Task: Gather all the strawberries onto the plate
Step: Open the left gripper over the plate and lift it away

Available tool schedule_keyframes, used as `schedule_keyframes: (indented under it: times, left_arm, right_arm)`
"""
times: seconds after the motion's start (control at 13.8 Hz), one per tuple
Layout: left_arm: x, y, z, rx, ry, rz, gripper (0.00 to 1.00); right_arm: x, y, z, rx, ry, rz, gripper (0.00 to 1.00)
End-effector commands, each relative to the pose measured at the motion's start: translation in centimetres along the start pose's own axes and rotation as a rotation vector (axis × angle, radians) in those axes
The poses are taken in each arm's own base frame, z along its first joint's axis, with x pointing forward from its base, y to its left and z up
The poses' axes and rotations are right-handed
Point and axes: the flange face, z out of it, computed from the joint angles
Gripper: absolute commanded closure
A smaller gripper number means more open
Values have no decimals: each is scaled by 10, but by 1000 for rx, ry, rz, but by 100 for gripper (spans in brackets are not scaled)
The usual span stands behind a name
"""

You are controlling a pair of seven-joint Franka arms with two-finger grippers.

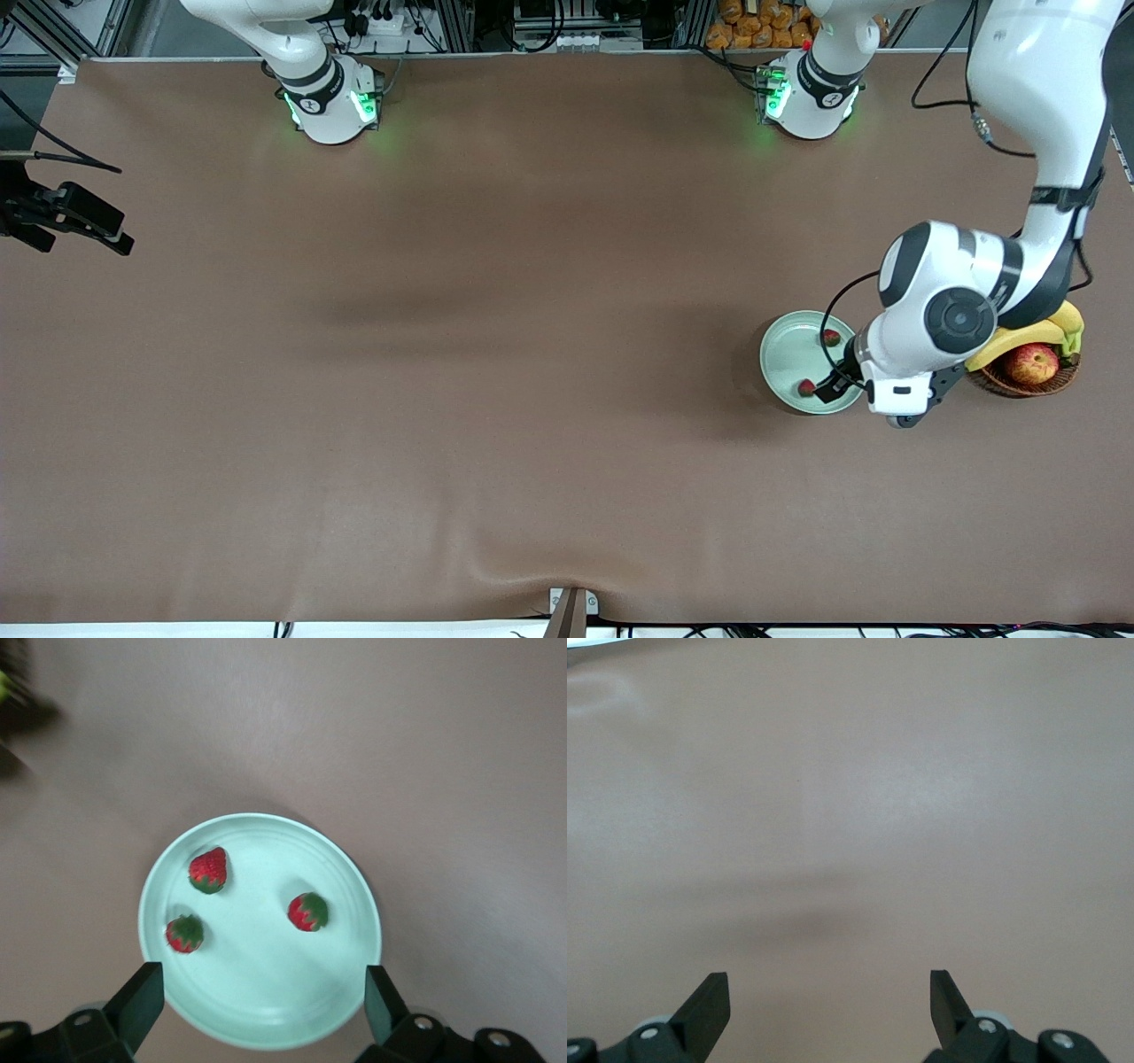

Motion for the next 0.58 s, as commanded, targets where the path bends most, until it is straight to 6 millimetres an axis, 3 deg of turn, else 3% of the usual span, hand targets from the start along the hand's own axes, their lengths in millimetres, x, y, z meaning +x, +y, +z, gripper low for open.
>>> schedule_keyframes:
  times: [0.0, 0.22, 0.51]
  left_arm:
    - [-2, -6, -74, 7, 44, 116, 0]
    - [-5, -13, -138, -15, 27, 228, 0]
    - [-36, -45, -217, -19, 30, 355, 0]
  right_arm:
    - [3, 3, 0, -35, 7, -16, 0]
    - [3, 3, -6, -35, 16, -14, 0]
    - [2, 16, -11, -36, 22, 9, 0]
